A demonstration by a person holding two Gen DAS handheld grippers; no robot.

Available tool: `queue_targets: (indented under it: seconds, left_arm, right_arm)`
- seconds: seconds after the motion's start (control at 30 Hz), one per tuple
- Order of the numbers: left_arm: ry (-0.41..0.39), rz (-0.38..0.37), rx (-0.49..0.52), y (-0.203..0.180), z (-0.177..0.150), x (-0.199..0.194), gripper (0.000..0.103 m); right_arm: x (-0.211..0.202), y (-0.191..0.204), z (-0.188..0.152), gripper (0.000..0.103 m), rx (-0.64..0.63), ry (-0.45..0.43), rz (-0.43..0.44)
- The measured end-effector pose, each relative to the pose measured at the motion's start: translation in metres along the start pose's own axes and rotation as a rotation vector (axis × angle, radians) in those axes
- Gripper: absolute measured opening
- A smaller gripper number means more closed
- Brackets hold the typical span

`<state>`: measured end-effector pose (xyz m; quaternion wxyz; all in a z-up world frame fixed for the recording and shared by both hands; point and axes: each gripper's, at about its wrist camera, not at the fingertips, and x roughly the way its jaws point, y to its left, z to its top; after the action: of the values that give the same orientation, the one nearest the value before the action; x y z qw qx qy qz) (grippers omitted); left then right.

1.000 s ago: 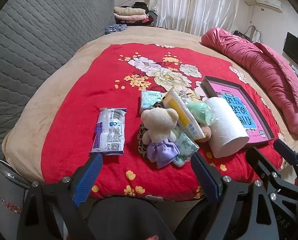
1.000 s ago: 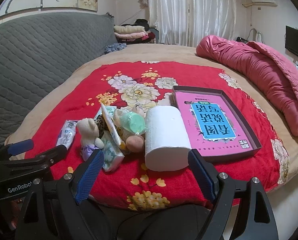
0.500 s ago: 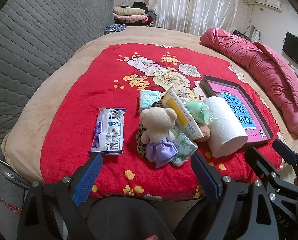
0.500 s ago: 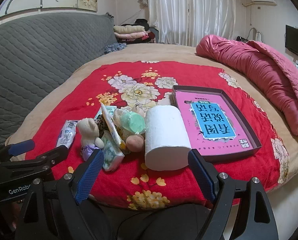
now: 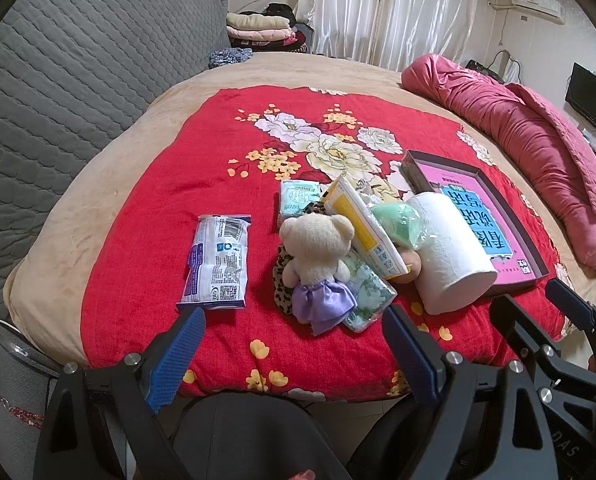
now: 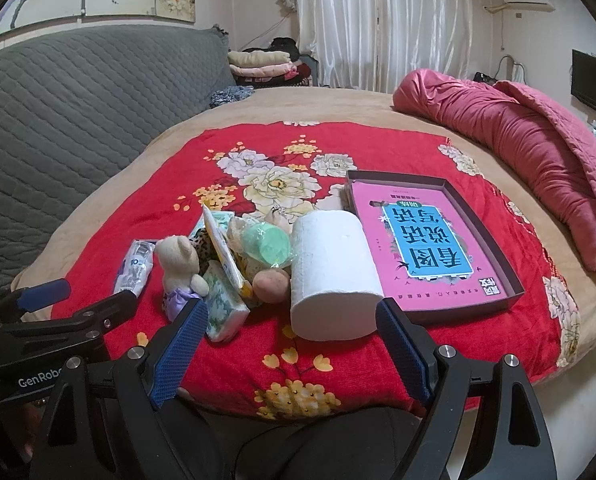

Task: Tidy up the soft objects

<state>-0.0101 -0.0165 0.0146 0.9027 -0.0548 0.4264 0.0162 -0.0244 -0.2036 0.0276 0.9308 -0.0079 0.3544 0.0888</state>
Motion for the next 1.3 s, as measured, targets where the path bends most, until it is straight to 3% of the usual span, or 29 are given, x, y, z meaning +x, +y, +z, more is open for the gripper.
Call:
queue_targets:
  seconds: [0.67,1.3]
  left_arm:
    - [0.034,0.001,-0.037,0.011,-0.002,0.013,0.090]
    - [0.092,0.027,-0.114,0.066,0.016,0.055,0.090]
  right_arm:
    - [0.008,0.002,-0.002,0.087,-0.012,0.009,0.017]
    - [0.026,-0.008,-0.004,0.087,0.001,0.034,0.027]
